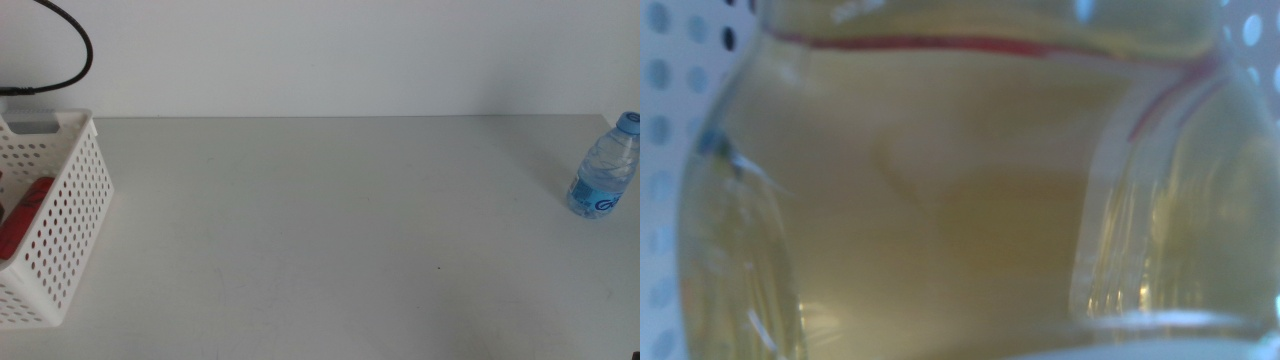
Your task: Use arms to grab the bottles and put them into the dustbin to the left of the table.
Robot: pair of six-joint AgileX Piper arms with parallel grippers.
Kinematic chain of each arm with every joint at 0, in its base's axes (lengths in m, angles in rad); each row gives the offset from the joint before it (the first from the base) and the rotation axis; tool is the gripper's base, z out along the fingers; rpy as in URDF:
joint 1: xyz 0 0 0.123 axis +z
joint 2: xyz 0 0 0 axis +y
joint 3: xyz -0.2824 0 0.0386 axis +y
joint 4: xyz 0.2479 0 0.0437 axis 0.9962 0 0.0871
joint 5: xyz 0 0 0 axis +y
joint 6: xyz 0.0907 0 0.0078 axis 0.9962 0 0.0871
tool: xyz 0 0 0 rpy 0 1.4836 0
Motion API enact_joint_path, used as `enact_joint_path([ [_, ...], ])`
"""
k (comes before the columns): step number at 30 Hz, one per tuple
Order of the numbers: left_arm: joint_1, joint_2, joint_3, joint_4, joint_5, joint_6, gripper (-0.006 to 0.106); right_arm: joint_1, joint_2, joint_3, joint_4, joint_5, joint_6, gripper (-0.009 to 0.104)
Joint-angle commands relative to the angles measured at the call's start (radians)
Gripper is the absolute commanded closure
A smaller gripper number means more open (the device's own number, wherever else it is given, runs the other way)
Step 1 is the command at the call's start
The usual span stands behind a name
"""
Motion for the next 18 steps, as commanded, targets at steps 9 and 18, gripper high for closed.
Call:
enact_joint_path([
  [9, 0.0, 0.067, -0.03, -0.07, -0.025, 0.002, 0.083, -0.005, -0.021, -0.006, -0.009, -0.063, -0.009, 0.001],
  [18, -0.02, 0.085, -0.038, -0.111, -0.026, 0.039, 0.007, -0.005, -0.021, -0.006, -0.009, -0.063, -0.009, 0.001],
])
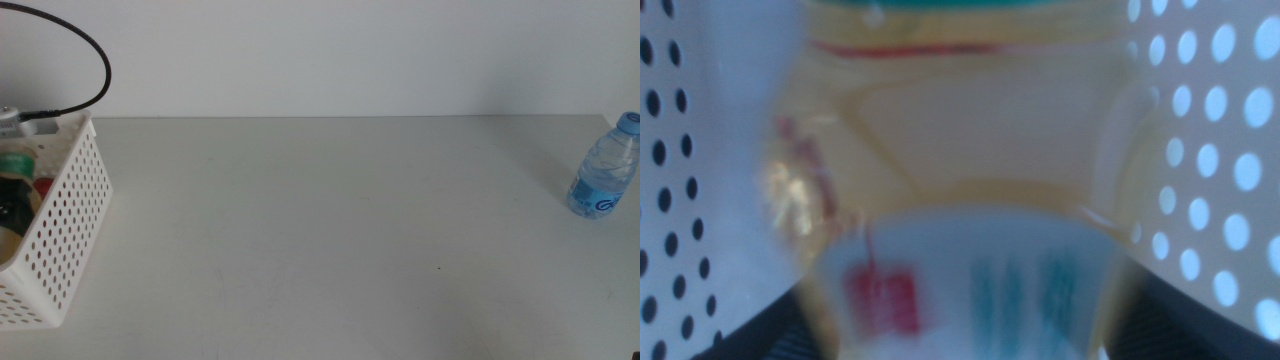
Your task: Use arms to grab the bottles and put them into the dustbin to the left of the table.
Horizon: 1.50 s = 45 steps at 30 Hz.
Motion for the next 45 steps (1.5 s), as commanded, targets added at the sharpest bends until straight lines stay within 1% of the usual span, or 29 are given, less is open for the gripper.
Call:
enact_joint_path([
  [1, -0.026, -0.056, -0.05, -0.025, -0.006, 0.002, 0.007, -0.005, -0.021, -0.006, -0.009, -0.063, -0.009, 0.001],
  [5, -0.084, -0.058, -0.139, -0.003, 0.075, -0.006, 0.007, -0.005, -0.021, -0.006, -0.009, -0.063, -0.009, 0.001],
  [10, -0.154, -0.089, -0.294, 0.015, 0.219, -0.103, 0.007, -0.005, -0.021, -0.006, -0.009, -0.063, -0.009, 0.001],
  [12, -0.177, -0.123, -0.331, 0.003, 0.245, -0.13, 0.007, -0.005, -0.021, -0.006, -0.009, -0.063, -0.009, 0.001],
  [15, -0.215, -0.211, -0.331, -0.037, 0.242, -0.122, 0.007, -0.005, -0.021, -0.006, -0.009, -0.063, -0.009, 0.001],
  [17, -0.266, -0.275, -0.314, -0.063, 0.198, -0.114, 0.007, -0.005, -0.021, -0.006, -0.009, -0.063, -0.009, 0.001],
  [20, -0.361, -0.386, -0.237, -0.096, 0.036, -0.101, 0.007, -0.005, -0.021, -0.006, -0.009, -0.063, -0.009, 0.001],
  [23, -0.474, -0.5, -0.142, -0.098, -0.083, -0.087, 0.007, -0.005, -0.021, -0.006, -0.009, -0.063, -0.009, 0.001],
  [27, -0.644, -0.622, 0.0, -0.098, -0.229, -0.027, 0.007, -0.005, -0.021, -0.006, -0.009, -0.063, -0.009, 0.001],
  [30, -0.719, -0.705, 0.086, -0.1, -0.263, -0.042, 0.007, -0.005, -0.021, -0.006, -0.009, -0.063, -0.009, 0.001],
  [35, -0.759, -0.792, 0.172, -0.114, -0.256, -0.042, 0.007, -0.005, -0.021, -0.006, -0.009, -0.063, -0.009, 0.001],
  [39, -0.758, -0.866, 0.192, -0.085, -0.227, -0.057, 0.007, -0.005, -0.021, -0.006, -0.009, -0.063, -0.009, 0.001],
  [43, -0.759, -0.986, 0.213, -0.022, -0.19, -0.209, 0.007, -0.005, -0.021, -0.006, -0.009, -0.063, -0.009, 0.001],
  [45, -0.759, -1.038, 0.239, -0.001, -0.188, -0.252, 0.007, -0.005, -0.021, -0.006, -0.009, -0.063, -0.009, 0.001],
])
